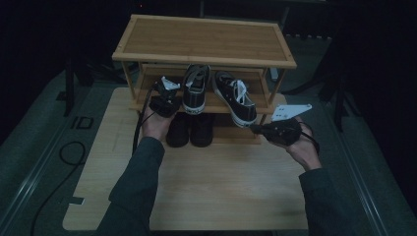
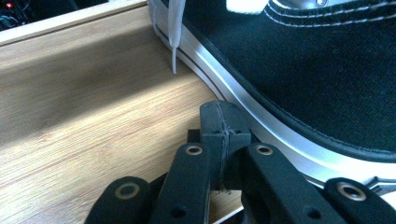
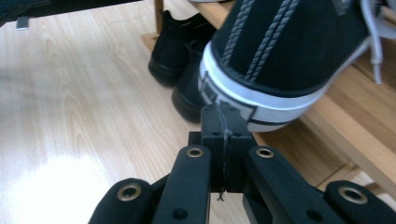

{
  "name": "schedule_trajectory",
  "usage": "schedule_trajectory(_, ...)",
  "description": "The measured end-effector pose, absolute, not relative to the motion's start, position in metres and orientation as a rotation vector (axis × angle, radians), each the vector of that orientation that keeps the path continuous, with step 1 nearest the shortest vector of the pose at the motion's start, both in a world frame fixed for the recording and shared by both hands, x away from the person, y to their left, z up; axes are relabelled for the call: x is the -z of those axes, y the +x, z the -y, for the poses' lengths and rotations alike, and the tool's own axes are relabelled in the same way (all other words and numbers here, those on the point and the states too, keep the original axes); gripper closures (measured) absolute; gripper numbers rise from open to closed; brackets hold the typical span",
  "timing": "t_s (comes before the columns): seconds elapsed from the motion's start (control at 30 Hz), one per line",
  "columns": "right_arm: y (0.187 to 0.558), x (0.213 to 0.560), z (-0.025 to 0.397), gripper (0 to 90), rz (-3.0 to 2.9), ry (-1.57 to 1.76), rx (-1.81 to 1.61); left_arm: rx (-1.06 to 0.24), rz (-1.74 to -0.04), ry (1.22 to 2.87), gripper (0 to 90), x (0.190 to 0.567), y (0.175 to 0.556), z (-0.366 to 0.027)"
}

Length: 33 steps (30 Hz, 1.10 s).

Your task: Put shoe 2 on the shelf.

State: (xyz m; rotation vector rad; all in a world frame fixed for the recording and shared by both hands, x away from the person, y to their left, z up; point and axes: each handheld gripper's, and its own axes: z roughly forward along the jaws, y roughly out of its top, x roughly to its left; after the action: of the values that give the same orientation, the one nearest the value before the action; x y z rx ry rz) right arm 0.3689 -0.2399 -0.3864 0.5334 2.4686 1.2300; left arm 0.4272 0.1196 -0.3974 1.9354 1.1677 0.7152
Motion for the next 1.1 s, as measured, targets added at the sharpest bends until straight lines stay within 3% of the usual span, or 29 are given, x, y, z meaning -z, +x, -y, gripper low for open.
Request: schedule_trajectory(1.1,0.378,0.383,0.196,90.0,-2.438,0.494,-1.282,-0.71,-1.127,1.895,90.0,0.404,0.424,-0.124)
